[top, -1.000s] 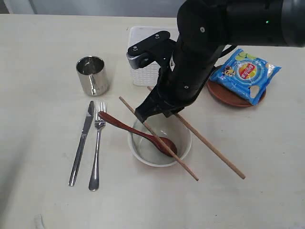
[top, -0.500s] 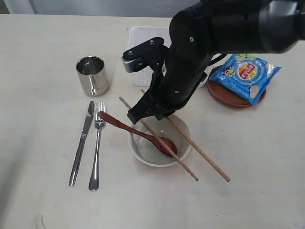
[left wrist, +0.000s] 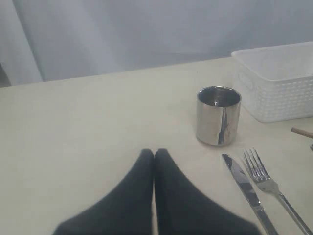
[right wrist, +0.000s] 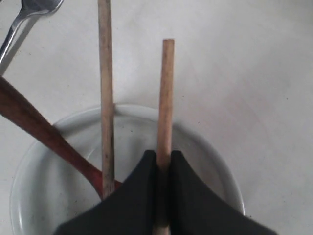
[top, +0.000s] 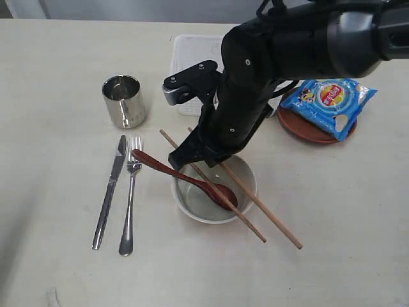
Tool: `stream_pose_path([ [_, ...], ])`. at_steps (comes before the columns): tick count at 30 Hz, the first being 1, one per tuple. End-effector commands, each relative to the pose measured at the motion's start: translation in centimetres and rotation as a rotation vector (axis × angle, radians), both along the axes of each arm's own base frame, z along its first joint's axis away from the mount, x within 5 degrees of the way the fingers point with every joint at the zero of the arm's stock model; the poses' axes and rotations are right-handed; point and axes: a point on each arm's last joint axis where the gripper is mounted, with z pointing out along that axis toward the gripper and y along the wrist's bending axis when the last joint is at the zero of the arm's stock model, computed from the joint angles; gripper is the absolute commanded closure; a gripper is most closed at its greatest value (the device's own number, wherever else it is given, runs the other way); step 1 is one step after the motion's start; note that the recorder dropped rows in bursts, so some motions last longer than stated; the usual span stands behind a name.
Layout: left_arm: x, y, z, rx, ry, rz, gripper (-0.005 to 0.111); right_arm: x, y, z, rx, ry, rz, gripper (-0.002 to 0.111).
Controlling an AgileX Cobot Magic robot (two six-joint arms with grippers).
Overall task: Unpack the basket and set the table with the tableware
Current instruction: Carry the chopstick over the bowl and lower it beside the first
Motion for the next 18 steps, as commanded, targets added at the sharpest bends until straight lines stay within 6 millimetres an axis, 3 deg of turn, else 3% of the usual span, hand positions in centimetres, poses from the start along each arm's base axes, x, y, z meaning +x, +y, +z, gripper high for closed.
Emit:
stream_pose_path([
  [1, 0.01, 0.01, 0.03, 0.000, -0.009, 0.001, 0.107, 0.05, 0.04, -0.08, 0.003, -0.003, 0.004, 0.109],
  [18, 0.01, 0.01, 0.03, 0.000, -0.009, 0.001, 0.107, 0.19, 0.17, -0.03, 0.017, -0.020, 0.007, 0.108],
])
